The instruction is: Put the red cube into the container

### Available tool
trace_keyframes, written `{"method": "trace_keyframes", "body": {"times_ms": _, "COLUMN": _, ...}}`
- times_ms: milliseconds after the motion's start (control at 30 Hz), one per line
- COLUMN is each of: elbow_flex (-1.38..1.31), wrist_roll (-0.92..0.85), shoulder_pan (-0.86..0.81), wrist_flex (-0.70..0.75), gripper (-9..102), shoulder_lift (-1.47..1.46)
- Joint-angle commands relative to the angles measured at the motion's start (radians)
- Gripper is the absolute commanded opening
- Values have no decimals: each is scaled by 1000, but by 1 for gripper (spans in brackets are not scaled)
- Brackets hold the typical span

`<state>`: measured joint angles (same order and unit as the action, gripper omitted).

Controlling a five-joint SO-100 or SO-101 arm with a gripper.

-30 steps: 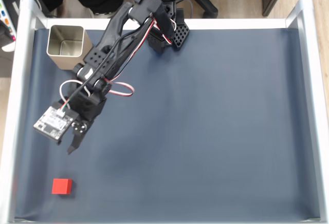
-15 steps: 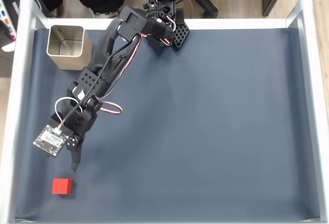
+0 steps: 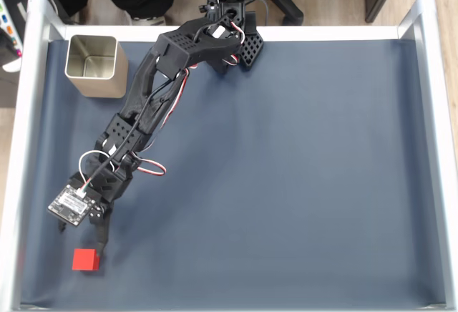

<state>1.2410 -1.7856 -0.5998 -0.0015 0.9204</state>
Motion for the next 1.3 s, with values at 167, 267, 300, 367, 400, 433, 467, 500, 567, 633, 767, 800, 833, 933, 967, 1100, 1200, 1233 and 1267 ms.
{"method": "trace_keyframes", "body": {"times_ms": 167, "elbow_flex": -112, "wrist_roll": 14, "shoulder_pan": 17, "wrist_flex": -71, "gripper": 35, "shoulder_lift": -51}}
{"method": "trace_keyframes", "body": {"times_ms": 267, "elbow_flex": -123, "wrist_roll": 15, "shoulder_pan": 23, "wrist_flex": -80, "gripper": 35, "shoulder_lift": -72}}
{"method": "trace_keyframes", "body": {"times_ms": 300, "elbow_flex": -123, "wrist_roll": 17, "shoulder_pan": 26, "wrist_flex": -94, "gripper": 35, "shoulder_lift": -80}}
{"method": "trace_keyframes", "body": {"times_ms": 367, "elbow_flex": -124, "wrist_roll": 21, "shoulder_pan": 32, "wrist_flex": -120, "gripper": 35, "shoulder_lift": -95}}
{"method": "trace_keyframes", "body": {"times_ms": 400, "elbow_flex": -129, "wrist_roll": 21, "shoulder_pan": 35, "wrist_flex": -123, "gripper": 35, "shoulder_lift": -104}}
{"method": "trace_keyframes", "body": {"times_ms": 433, "elbow_flex": -135, "wrist_roll": 20, "shoulder_pan": 38, "wrist_flex": -129, "gripper": 35, "shoulder_lift": -114}}
{"method": "trace_keyframes", "body": {"times_ms": 467, "elbow_flex": -138, "wrist_roll": 20, "shoulder_pan": 43, "wrist_flex": -138, "gripper": 35, "shoulder_lift": -121}}
{"method": "trace_keyframes", "body": {"times_ms": 500, "elbow_flex": -141, "wrist_roll": 23, "shoulder_pan": 48, "wrist_flex": -146, "gripper": 35, "shoulder_lift": -127}}
{"method": "trace_keyframes", "body": {"times_ms": 567, "elbow_flex": -144, "wrist_roll": 29, "shoulder_pan": 54, "wrist_flex": -164, "gripper": 35, "shoulder_lift": -140}}
{"method": "trace_keyframes", "body": {"times_ms": 633, "elbow_flex": -153, "wrist_roll": 35, "shoulder_pan": 57, "wrist_flex": -175, "gripper": 35, "shoulder_lift": -152}}
{"method": "trace_keyframes", "body": {"times_ms": 767, "elbow_flex": -163, "wrist_roll": 31, "shoulder_pan": 60, "wrist_flex": -187, "gripper": 35, "shoulder_lift": -173}}
{"method": "trace_keyframes", "body": {"times_ms": 800, "elbow_flex": -164, "wrist_roll": 31, "shoulder_pan": 60, "wrist_flex": -193, "gripper": 35, "shoulder_lift": -179}}
{"method": "trace_keyframes", "body": {"times_ms": 833, "elbow_flex": -167, "wrist_roll": 31, "shoulder_pan": 60, "wrist_flex": -196, "gripper": 35, "shoulder_lift": -184}}
{"method": "trace_keyframes", "body": {"times_ms": 933, "elbow_flex": -172, "wrist_roll": 31, "shoulder_pan": 60, "wrist_flex": -216, "gripper": 35, "shoulder_lift": -198}}
{"method": "trace_keyframes", "body": {"times_ms": 967, "elbow_flex": -176, "wrist_roll": 31, "shoulder_pan": 60, "wrist_flex": -221, "gripper": 35, "shoulder_lift": -202}}
{"method": "trace_keyframes", "body": {"times_ms": 1100, "elbow_flex": -199, "wrist_roll": 40, "shoulder_pan": 60, "wrist_flex": -233, "gripper": 34, "shoulder_lift": -224}}
{"method": "trace_keyframes", "body": {"times_ms": 1200, "elbow_flex": -206, "wrist_roll": 48, "shoulder_pan": 60, "wrist_flex": -258, "gripper": 32, "shoulder_lift": -235}}
{"method": "trace_keyframes", "body": {"times_ms": 1233, "elbow_flex": -207, "wrist_roll": 51, "shoulder_pan": 60, "wrist_flex": -262, "gripper": 31, "shoulder_lift": -236}}
{"method": "trace_keyframes", "body": {"times_ms": 1267, "elbow_flex": -209, "wrist_roll": 51, "shoulder_pan": 58, "wrist_flex": -264, "gripper": 29, "shoulder_lift": -238}}
